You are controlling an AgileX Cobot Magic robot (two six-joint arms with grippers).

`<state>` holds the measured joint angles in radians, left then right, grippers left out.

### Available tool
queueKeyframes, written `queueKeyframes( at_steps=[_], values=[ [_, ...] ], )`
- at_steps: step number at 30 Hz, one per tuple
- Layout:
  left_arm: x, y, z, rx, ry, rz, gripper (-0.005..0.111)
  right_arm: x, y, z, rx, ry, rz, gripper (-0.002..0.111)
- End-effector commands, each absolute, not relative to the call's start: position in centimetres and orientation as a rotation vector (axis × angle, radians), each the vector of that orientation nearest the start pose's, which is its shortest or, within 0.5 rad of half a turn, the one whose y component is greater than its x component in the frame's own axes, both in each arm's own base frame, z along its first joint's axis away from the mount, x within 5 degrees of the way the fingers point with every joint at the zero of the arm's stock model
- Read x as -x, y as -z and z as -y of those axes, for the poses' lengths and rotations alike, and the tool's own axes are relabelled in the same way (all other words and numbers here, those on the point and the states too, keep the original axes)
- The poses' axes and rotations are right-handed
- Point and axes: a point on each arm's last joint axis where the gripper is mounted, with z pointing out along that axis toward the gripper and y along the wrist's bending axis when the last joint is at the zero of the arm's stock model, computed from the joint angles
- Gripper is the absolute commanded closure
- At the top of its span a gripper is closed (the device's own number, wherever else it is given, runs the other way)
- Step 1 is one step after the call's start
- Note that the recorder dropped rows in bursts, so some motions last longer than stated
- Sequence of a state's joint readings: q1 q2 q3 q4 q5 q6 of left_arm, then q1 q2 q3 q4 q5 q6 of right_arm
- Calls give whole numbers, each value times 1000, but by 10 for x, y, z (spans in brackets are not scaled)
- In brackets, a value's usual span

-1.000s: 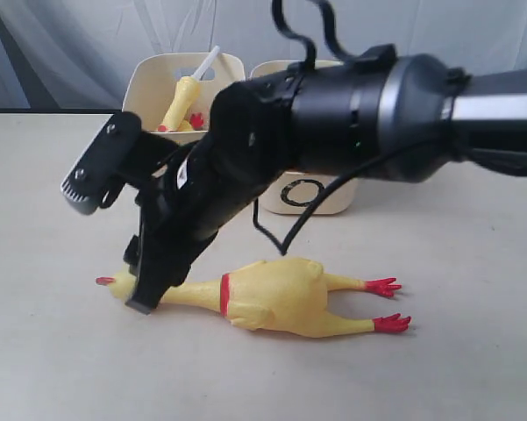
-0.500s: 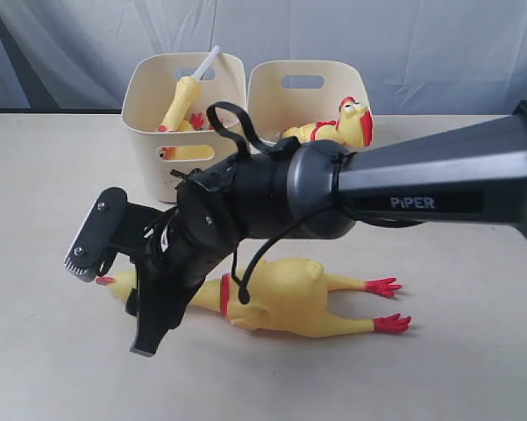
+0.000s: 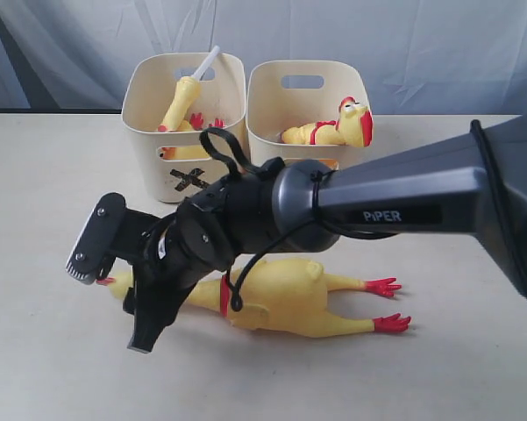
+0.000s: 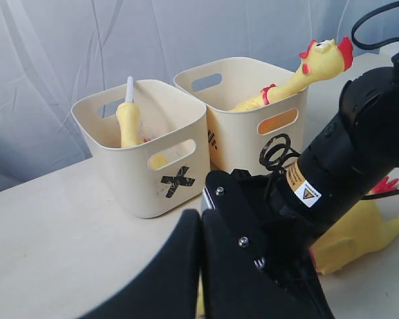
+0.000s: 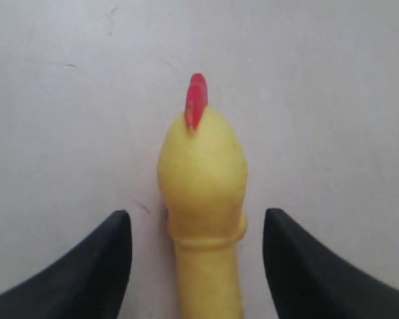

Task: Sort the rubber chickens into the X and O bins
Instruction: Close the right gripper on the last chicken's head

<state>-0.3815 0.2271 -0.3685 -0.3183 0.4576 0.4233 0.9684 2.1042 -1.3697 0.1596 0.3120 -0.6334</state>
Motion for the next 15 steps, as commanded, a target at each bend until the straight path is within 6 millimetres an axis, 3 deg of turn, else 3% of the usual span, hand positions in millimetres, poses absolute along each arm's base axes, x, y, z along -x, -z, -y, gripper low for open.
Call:
queueKeyframes(
  at_steps=[1, 12, 15],
  values=[
    [-51, -287, 34, -541, 311, -1683, 107, -249, -135, -368, 1719, -231, -1867, 52],
    [-51, -287, 34, -541, 311, -1683, 107, -250, -115, -367, 1749, -215, -1899, 53],
    [-50, -287, 34, -539, 314, -1681, 107, -250, -115, -367, 1754, -211, -1894, 62]
  ],
)
